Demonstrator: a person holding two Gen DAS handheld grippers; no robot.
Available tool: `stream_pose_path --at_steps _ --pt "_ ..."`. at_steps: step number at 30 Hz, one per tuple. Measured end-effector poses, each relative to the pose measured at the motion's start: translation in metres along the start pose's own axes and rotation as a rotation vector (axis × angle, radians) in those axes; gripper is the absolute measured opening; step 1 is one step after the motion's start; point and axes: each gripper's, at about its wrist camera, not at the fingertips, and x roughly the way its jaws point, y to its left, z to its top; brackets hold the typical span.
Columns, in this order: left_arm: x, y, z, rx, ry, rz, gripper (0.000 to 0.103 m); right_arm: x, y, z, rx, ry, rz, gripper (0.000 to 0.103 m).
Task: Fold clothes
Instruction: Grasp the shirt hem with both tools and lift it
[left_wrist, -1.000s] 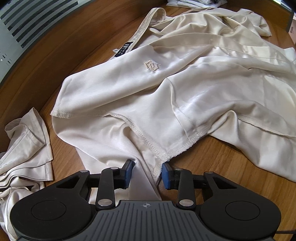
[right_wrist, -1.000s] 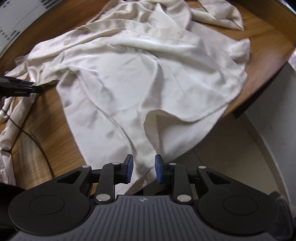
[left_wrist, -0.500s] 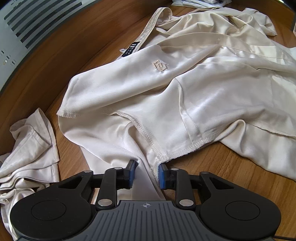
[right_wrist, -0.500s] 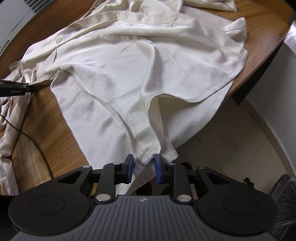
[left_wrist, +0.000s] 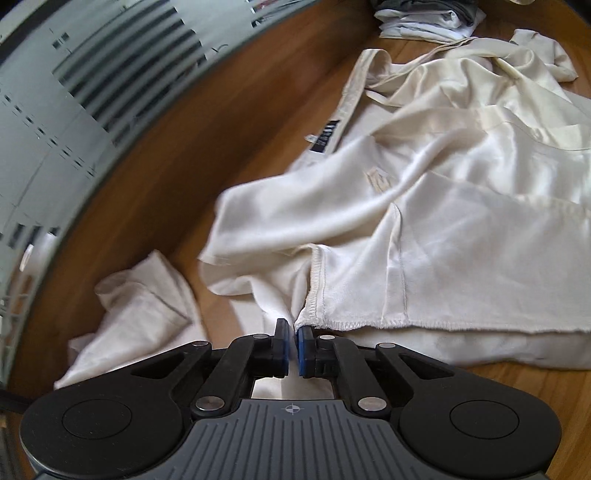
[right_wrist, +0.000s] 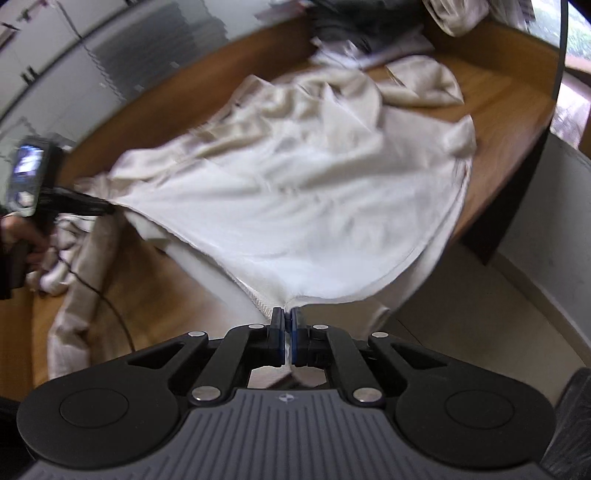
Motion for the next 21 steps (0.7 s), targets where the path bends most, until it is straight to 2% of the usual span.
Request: stream_pose_path --at_steps 7,13,15,18,20,21 --pt "-0.012 0.028 -0.015 -0.035 0.027 0.062 0.007 -0.014 0.054 -0.035 -0.129 0.009 0.103 0.003" --pt "-0.008 0.046 -0.048 -0.082 0.114 0.091 0.008 0.002 0.088 -0.075 -0.175 0.077 0.168 0.003" --pt "-0.004 0.048 -0.059 -0.081 0.145 0.088 0.011 0.012 0.095 -0.085 -0.182 0.109 0.182 0.003" --pt "-0.004 0.052 -0.070 -0.099 0.167 0.063 0.021 0.026 0.099 -0.092 -0.194 0.168 0.195 0.005" --pt "-0.011 0.058 -0.070 -0.131 0.163 0.035 0.047 0.028 0.099 -0.093 -0.204 0.192 0.201 0.005" --pt "-0.014 0.060 -0.071 -0.147 0.161 0.021 0.049 0.024 0.096 -0.092 -0.204 0.193 0.205 0.007"
